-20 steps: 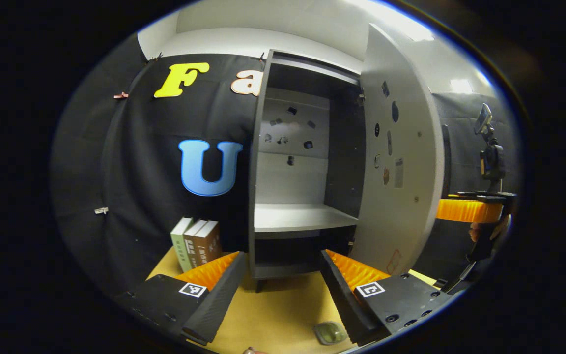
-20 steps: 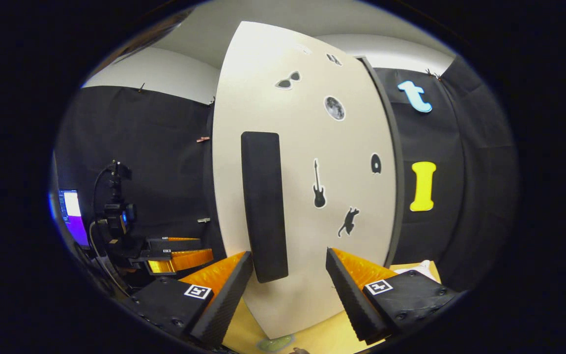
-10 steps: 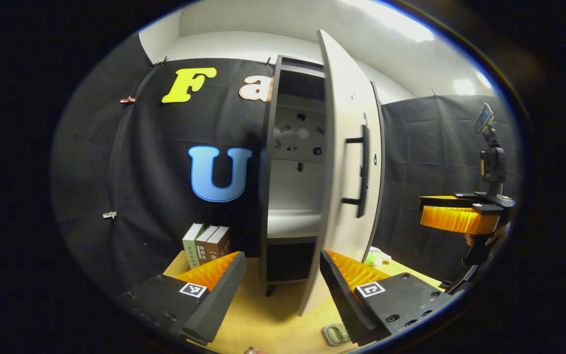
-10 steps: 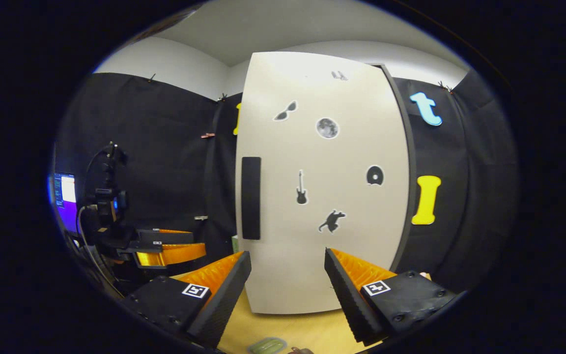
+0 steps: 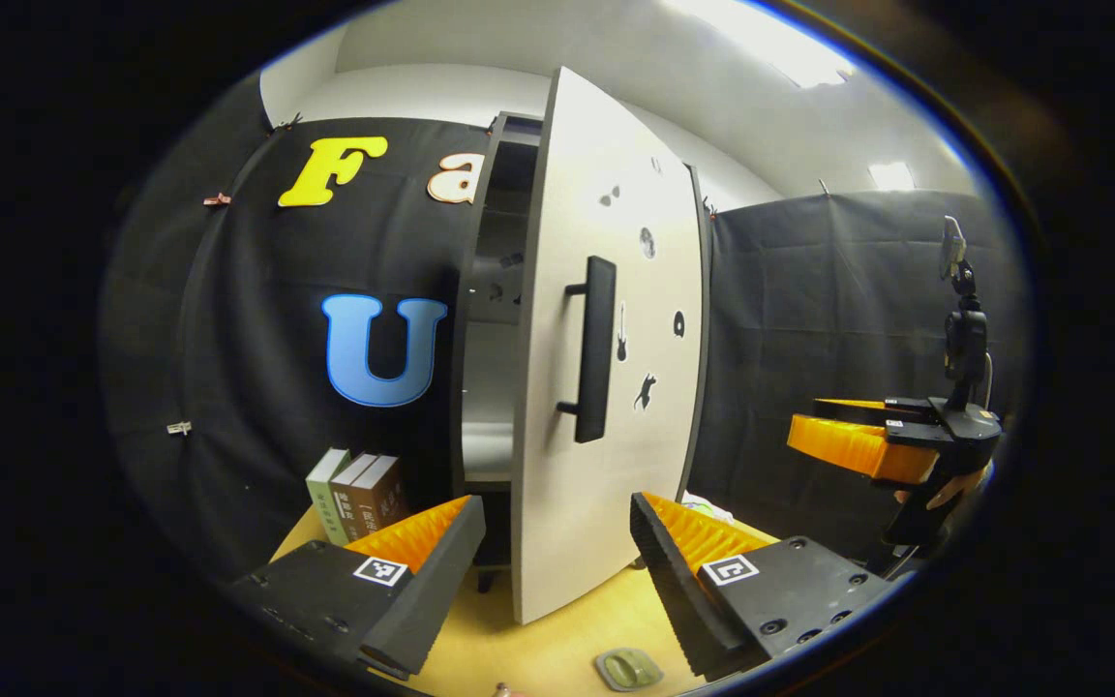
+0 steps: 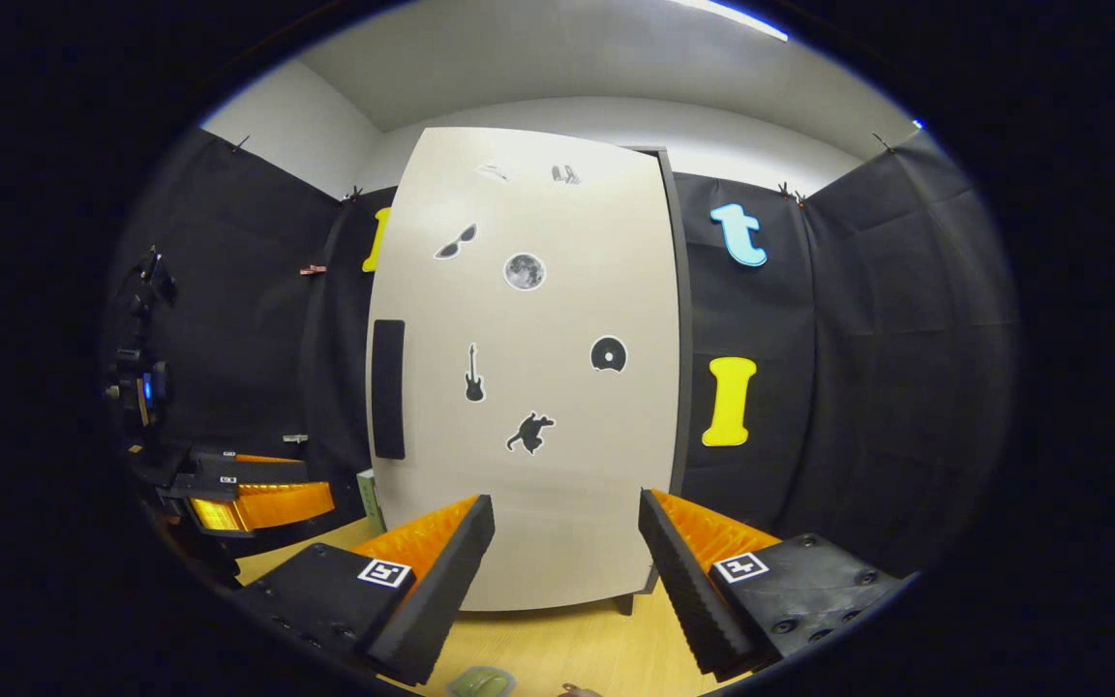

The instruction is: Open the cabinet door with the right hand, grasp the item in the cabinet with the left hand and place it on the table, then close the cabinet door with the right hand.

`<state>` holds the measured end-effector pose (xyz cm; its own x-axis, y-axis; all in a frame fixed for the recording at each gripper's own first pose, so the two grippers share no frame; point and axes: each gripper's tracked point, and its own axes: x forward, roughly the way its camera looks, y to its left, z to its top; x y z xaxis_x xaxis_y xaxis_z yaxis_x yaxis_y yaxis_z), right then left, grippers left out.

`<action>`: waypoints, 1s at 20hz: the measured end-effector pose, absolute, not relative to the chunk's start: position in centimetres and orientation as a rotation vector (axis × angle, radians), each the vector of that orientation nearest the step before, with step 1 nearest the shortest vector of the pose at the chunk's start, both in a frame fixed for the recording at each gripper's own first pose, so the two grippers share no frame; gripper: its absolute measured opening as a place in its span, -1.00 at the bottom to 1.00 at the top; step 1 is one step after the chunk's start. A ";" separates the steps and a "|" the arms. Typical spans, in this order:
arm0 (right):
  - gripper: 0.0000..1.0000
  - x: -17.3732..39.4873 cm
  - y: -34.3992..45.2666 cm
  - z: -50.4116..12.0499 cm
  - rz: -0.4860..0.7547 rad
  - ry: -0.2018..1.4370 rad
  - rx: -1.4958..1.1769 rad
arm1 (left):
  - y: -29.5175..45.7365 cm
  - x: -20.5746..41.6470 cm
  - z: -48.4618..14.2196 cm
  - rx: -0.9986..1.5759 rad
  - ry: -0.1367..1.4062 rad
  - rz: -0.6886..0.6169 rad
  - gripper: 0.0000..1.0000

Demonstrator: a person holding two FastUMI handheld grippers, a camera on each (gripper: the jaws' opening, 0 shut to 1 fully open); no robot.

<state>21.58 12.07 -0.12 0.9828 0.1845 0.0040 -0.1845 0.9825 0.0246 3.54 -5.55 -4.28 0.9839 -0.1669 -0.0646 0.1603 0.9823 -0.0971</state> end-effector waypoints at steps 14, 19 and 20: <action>0.94 20.7 10.9 -0.1 0.160 0.001 0.020 | -7.0 4.2 -2.0 -0.013 0.014 -0.169 0.89; 0.94 20.4 11.2 -0.6 0.173 0.022 0.021 | -7.9 4.2 -1.9 -0.052 0.015 -0.211 0.89; 0.94 20.3 11.2 -0.6 0.175 0.027 0.020 | -7.8 4.2 -1.8 -0.046 0.017 -0.210 0.89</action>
